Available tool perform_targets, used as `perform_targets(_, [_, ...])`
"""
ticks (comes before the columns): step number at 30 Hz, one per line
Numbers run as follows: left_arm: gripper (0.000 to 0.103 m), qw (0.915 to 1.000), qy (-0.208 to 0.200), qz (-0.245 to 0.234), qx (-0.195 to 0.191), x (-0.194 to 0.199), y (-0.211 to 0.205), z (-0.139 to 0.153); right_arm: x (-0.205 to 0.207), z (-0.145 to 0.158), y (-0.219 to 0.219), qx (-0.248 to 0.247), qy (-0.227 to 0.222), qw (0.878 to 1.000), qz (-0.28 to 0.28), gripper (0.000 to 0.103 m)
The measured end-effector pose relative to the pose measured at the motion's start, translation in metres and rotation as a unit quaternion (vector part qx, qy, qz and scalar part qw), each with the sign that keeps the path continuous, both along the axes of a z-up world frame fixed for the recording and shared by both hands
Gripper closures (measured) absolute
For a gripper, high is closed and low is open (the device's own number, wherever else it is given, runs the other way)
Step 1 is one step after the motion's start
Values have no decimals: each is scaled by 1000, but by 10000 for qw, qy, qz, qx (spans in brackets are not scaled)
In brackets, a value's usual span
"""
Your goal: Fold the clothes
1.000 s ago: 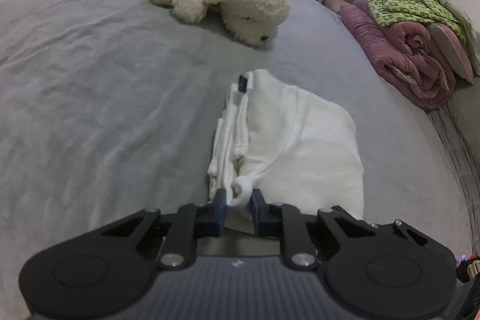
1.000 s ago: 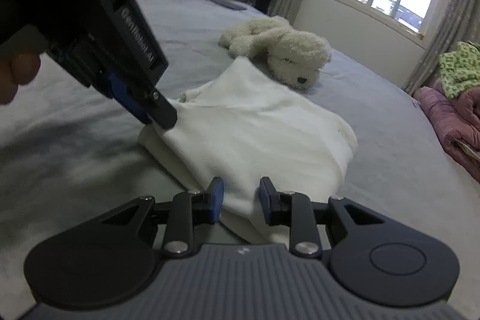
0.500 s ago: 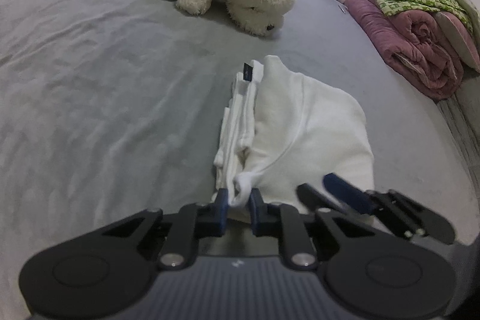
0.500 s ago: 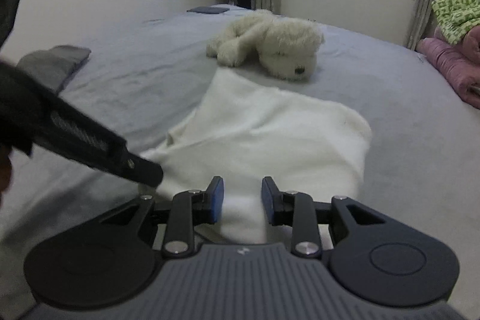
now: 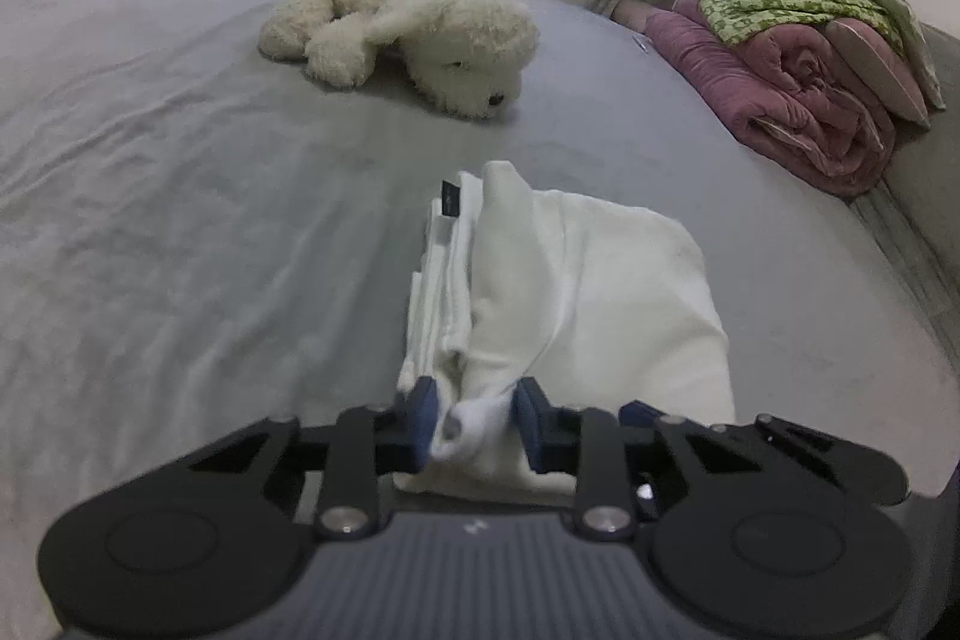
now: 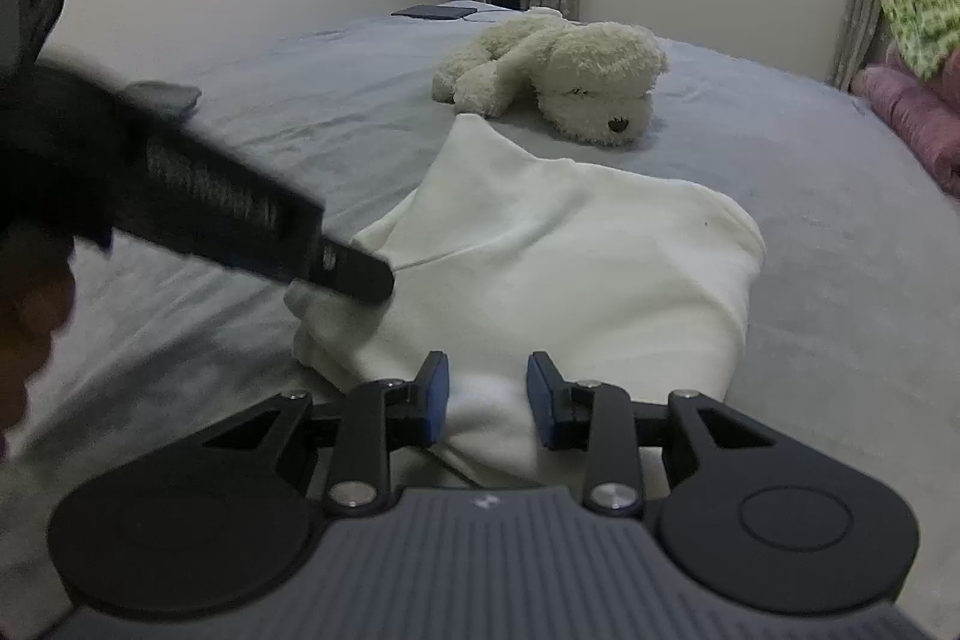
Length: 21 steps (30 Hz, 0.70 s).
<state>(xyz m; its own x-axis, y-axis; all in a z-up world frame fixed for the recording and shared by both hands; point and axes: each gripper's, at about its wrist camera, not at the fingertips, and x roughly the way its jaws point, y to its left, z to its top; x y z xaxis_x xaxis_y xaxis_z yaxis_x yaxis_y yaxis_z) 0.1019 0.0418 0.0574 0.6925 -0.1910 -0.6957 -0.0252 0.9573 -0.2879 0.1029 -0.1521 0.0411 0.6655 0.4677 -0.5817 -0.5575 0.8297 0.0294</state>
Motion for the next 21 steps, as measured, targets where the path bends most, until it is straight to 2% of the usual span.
perform_targets(5, [85, 9999, 127, 79, 20, 3, 7, -5, -4, 8, -12, 335, 46, 9994, -124, 73])
perform_targets(8, [85, 9998, 115, 52, 172, 0, 1, -4, -3, 16, -34, 809, 82, 9950, -588, 72])
perform_targets(10, [85, 9998, 135, 68, 121, -1, 2, -5, -1, 20, -47, 1049, 89, 9908, -855, 71])
perform_targets(12, [85, 9998, 149, 70, 80, -1, 4, -5, 4, 22, -51, 1024, 86, 9903, -939, 71])
perform_targets(15, [85, 9999, 148, 43, 73, 0, 5, -6, 11, 8, -45, 650, 236, 9936, -894, 73])
perform_targets(17, [85, 9998, 128, 16, 130, 1, 3, -6, 7, -3, -41, 468, 63, 9954, -839, 73])
perform_targets(19, [85, 9998, 116, 2, 166, 0, 2, -6, 8, 0, -42, 549, 103, 9948, -849, 73])
perform_targets(21, [85, 9998, 123, 17, 161, 1, 2, -6, 16, 5, -52, 926, 307, 9908, -938, 74])
